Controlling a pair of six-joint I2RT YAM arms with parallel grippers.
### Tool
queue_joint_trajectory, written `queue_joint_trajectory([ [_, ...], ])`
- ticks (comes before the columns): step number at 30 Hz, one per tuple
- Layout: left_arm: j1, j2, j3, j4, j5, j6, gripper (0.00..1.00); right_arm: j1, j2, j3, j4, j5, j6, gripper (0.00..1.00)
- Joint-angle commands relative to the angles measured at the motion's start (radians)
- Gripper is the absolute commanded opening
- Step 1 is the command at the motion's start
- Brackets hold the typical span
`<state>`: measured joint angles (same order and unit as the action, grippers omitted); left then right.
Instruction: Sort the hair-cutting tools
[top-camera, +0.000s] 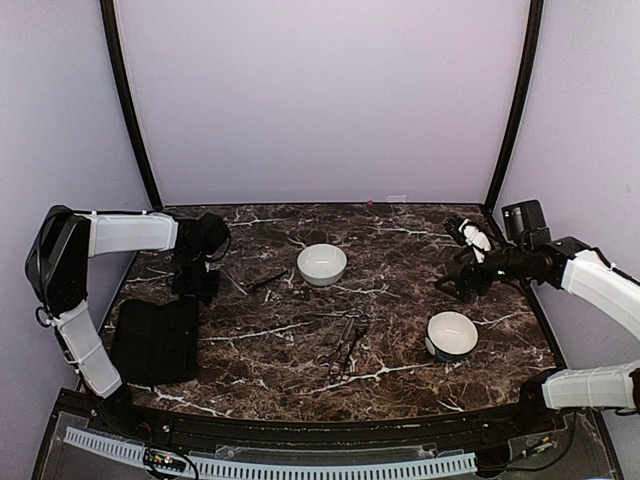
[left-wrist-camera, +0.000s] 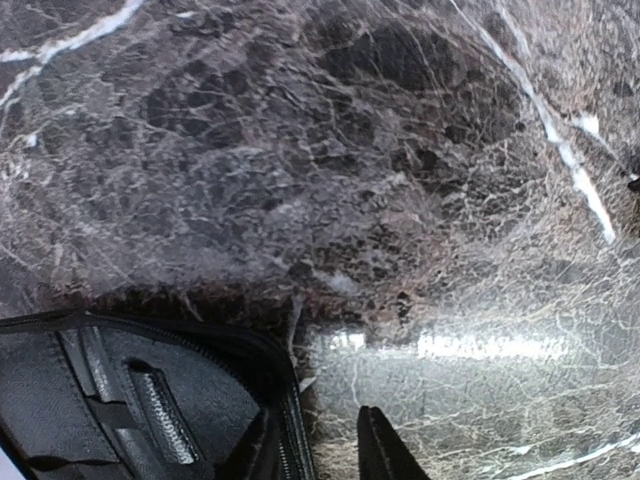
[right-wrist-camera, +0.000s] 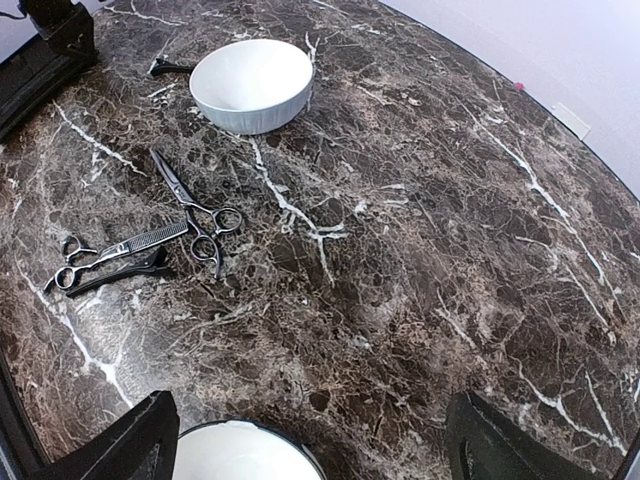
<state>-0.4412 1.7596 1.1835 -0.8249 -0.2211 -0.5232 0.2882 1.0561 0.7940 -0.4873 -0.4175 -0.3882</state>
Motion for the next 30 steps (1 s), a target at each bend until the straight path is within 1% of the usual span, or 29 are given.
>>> queue_joint_trajectory([
  [1, 0.005, 0.012, -0.04, 0.02, 0.049, 0.027, 0.26, 0.007, 0.021, -0.002, 0.043, 0.007, -0.003, 0.93],
  [3, 0.005, 0.011, -0.052, 0.024, 0.063, 0.021, 0.25, 0.007, 0.027, -0.001, 0.043, 0.005, -0.003, 0.93],
  [6, 0.005, -0.003, -0.067, 0.024, 0.065, 0.016, 0.2, 0.007, 0.032, -0.001, 0.045, 0.003, -0.003, 0.93],
  [8, 0.005, -0.02, -0.076, 0.028, 0.082, 0.023, 0.14, 0.008, 0.035, 0.0, 0.045, 0.002, -0.003, 0.93],
  [9, 0.004, -0.032, -0.082, 0.029, 0.082, 0.024, 0.12, 0.007, 0.036, -0.003, 0.047, 0.003, -0.005, 0.93],
  [14, 0.004, -0.039, -0.1, 0.009, 0.004, 0.016, 0.11, 0.007, 0.033, 0.004, 0.046, 0.018, -0.011, 0.93],
  [15, 0.005, -0.033, -0.101, 0.001, -0.006, 0.006, 0.12, 0.008, 0.033, 0.01, 0.039, 0.02, -0.01, 0.93],
  [18, 0.004, -0.039, -0.122, 0.004, -0.038, -0.037, 0.27, 0.007, 0.032, 0.018, 0.029, 0.02, -0.008, 0.93],
  [19, 0.005, -0.039, -0.124, 0.008, -0.045, -0.044, 0.3, 0.008, 0.031, 0.019, 0.026, 0.017, -0.007, 0.93],
  [22, 0.005, -0.022, -0.127, 0.021, -0.03, -0.041, 0.17, 0.006, 0.033, 0.017, 0.024, 0.01, -0.007, 0.93],
  [24, 0.005, -0.012, -0.135, 0.047, 0.004, -0.028, 0.03, 0.007, 0.035, 0.02, 0.023, 0.01, -0.007, 0.92],
  [25, 0.004, -0.01, -0.138, 0.059, 0.02, -0.021, 0.0, 0.007, 0.037, 0.022, 0.021, 0.01, -0.008, 0.93],
  [27, -0.018, -0.021, -0.135, 0.075, 0.044, -0.006, 0.0, 0.007, 0.044, 0.036, 0.011, 0.012, -0.012, 0.92],
  [30, -0.104, -0.071, -0.113, 0.083, 0.071, 0.03, 0.0, 0.007, 0.057, 0.062, -0.017, 0.013, -0.024, 0.92],
])
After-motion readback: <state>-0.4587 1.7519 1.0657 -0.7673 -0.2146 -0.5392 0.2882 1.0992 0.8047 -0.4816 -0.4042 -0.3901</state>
